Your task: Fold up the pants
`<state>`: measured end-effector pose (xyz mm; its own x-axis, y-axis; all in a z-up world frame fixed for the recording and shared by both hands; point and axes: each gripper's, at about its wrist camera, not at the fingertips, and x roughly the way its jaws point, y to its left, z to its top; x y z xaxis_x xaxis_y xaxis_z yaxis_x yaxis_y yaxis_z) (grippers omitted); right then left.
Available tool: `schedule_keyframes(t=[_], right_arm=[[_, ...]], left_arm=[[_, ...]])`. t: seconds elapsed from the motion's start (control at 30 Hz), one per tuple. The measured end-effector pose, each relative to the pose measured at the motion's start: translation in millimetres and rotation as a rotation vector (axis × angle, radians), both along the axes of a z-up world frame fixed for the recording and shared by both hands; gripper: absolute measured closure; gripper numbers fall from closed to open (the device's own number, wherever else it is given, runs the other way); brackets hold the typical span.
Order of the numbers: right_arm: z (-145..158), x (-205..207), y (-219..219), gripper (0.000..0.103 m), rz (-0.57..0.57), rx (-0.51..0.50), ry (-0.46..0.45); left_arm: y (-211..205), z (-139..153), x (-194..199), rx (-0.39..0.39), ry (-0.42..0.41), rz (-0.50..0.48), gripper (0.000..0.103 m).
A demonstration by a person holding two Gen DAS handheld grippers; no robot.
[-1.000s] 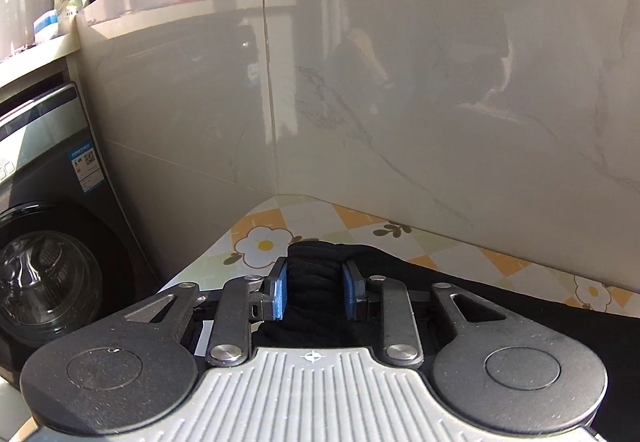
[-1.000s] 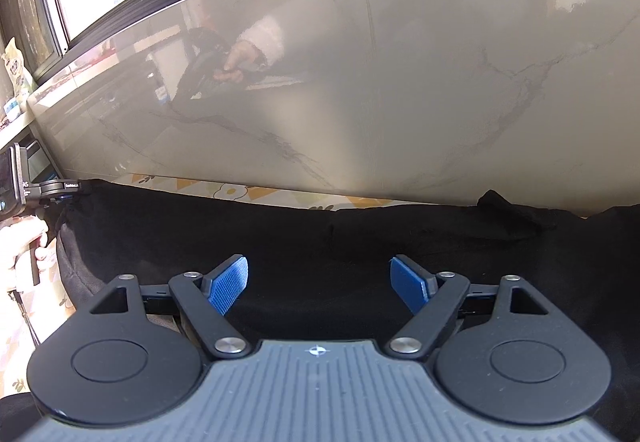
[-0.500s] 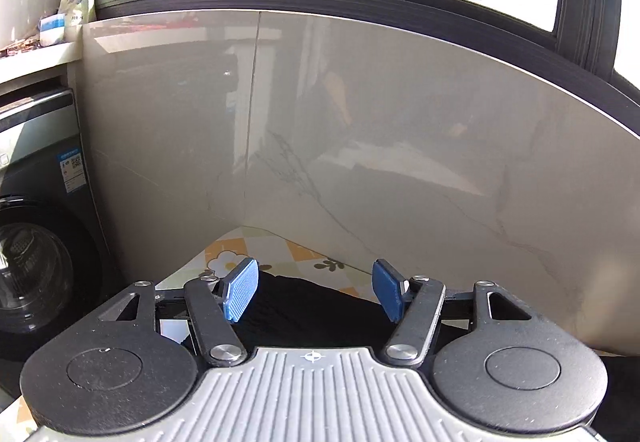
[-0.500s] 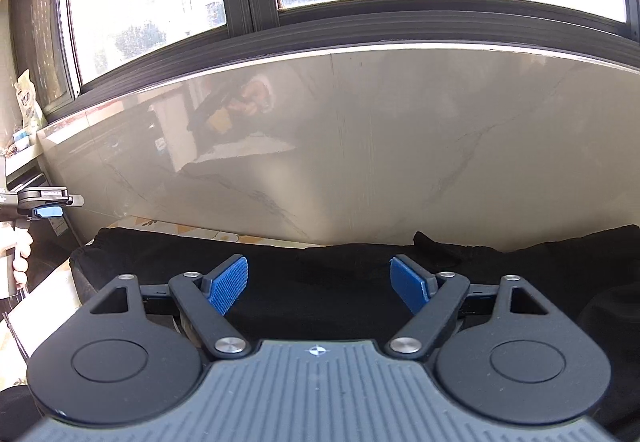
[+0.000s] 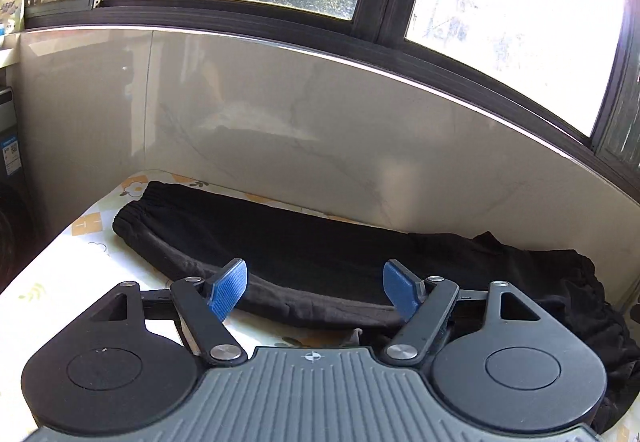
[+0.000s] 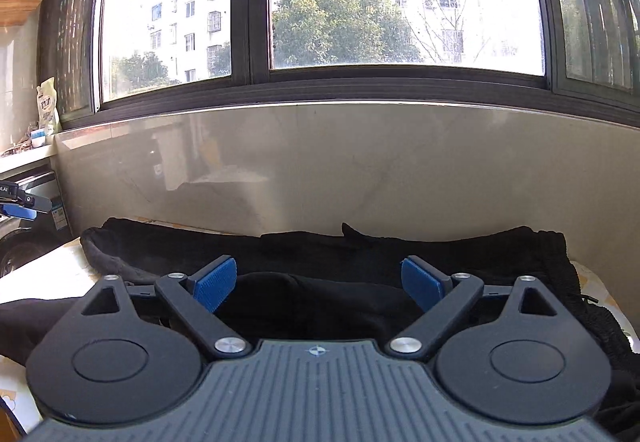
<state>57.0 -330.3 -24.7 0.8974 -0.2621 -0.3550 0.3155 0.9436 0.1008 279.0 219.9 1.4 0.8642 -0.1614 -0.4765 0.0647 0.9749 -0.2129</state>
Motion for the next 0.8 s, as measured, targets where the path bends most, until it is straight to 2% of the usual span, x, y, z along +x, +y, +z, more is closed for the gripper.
schedule_keyframes(t=[0.13,0.23,0.37,0.5,0.63,0.7,0.8], right_arm=[[-37,-8,1,0.010,-0.046,0.000,0.083],[-60,-5,-2,0.010,-0.073,-0.013,0.165],[-87,-11,-8,0.010,-0.090,0.006,0.227],[-102,-7,-16,0.010,-0.103,0.055,0.249],[-114,-2,-13,0.010,-0.094,0.048,0.287],[-113,-3,-12,0.008,-0.085,0.039,0.279],[-115,-2,-12,0.005,-0.085,0.045,0.295]], left_arm=[[-32,-23,-29,0.005,-0.031,-0.026,0.021],[-54,-47,-38,-0.035,-0.019,-0.049,0.021],[-71,-69,-45,-0.038,-0.007,-0.039,0.021],[-79,-84,-51,-0.025,0.011,-0.022,0.021],[-82,-100,-57,-0.047,0.040,-0.013,0.021],[-80,-103,-61,-0.056,0.049,-0.011,0.021],[-79,-105,-67,-0.034,0.043,0.000,0.021]])
